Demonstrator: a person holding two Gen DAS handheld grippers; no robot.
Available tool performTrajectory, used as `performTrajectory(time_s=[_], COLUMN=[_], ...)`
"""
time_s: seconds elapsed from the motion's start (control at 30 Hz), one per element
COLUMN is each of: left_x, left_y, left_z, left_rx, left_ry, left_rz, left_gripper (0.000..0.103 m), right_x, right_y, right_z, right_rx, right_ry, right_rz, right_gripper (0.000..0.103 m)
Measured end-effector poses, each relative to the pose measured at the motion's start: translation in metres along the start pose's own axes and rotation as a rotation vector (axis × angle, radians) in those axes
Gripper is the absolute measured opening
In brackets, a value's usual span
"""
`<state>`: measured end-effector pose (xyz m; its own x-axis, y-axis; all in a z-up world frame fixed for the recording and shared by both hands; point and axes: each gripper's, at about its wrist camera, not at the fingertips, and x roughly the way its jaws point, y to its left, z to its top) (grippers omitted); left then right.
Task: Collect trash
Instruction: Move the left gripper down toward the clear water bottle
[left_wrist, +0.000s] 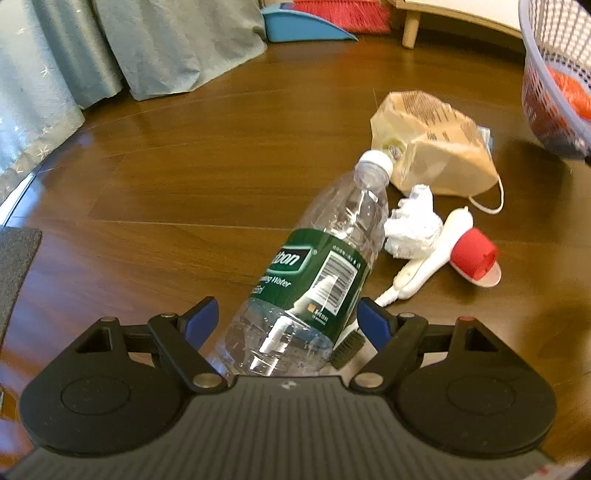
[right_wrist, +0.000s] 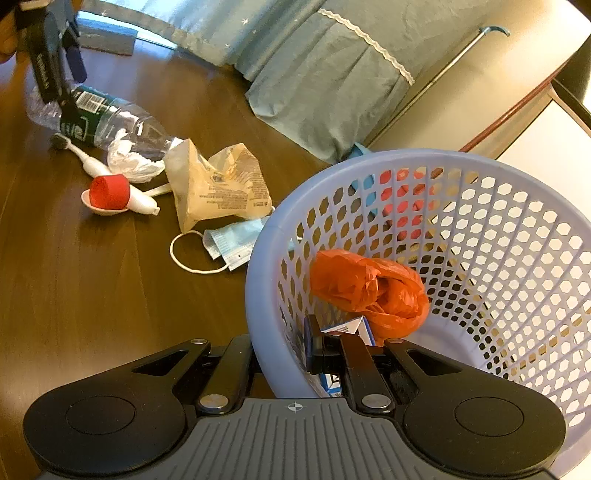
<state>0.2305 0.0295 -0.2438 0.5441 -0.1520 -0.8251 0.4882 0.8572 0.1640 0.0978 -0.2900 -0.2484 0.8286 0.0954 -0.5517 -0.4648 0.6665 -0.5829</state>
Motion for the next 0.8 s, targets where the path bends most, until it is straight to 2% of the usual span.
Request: performTrajectory(time_s=[0.2, 0.43, 0.47, 0.8], left_x=[0.008, 0.005, 0.003, -0.01], left_y=[-0.003, -0.007, -0.008, -0.015], left_z=[-0.002, -0.005, -0.005, -0.004], left_rx=[0.025, 0.023, 0.023, 0.006], left_ry=[0.032, 0.057, 0.057, 0.042], left_rz=[-0.009, -0.018, -0.017, -0.024], left_gripper=[0.079, 0.068, 0.065, 0.063], right_x=[0.004, 0.008, 0.009, 0.011], right_y=[-0.003, -0.006, -0.006, -0.005], right_z=[0.008, 0.013, 0.014, 0.017], right_rx=[0.018, 0.03, 0.03, 0.022], right_ry=[0.017, 0.034, 0.036, 0.05], right_rz=[-0.001, -0.001, -0.002, -0.006], right_gripper=[0.005, 0.005, 0.005, 0.005])
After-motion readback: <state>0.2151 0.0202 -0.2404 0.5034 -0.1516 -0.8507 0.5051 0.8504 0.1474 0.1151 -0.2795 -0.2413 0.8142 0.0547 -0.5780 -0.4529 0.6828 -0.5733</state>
